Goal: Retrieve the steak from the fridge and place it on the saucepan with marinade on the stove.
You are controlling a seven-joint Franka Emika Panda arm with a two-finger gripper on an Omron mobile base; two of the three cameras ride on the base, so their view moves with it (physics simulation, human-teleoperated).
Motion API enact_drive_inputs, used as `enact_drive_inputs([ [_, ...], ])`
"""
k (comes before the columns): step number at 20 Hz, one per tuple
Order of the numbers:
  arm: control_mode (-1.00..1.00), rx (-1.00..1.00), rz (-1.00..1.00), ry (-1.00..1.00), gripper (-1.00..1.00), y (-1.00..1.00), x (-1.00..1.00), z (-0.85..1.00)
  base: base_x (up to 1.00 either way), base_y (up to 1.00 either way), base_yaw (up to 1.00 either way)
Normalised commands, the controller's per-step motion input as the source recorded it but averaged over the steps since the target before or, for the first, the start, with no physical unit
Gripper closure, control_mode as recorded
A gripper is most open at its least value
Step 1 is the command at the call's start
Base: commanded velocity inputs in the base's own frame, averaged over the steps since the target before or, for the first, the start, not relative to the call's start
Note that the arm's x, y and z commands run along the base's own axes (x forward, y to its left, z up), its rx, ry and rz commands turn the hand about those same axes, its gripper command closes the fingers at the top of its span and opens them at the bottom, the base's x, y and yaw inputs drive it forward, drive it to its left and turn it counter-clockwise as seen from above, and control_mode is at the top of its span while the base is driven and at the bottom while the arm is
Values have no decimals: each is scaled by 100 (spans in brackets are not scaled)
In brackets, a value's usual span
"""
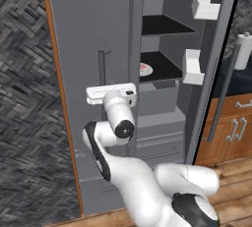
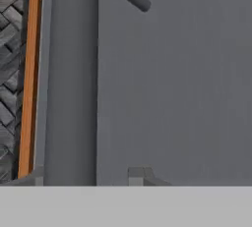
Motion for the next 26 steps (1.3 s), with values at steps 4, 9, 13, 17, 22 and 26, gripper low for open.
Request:
enact_drive_inputs([
  [4, -100, 0, -20, 19, 100, 98, -91, 7, 0, 0, 0],
  [9, -100, -10, -24, 21, 100, 77, -27, 0, 0, 0, 0],
  [13, -100, -4, -4, 4, -100, 14, -7, -5, 0, 0, 0],
  [17, -100, 0, 1, 4, -100, 0, -96, -46, 0, 0, 0],
  [22, -100, 0, 0, 1, -100, 0, -100, -36, 0, 0, 0],
  [26, -100, 5, 0, 0, -100, -48, -90, 4, 0, 0, 0],
])
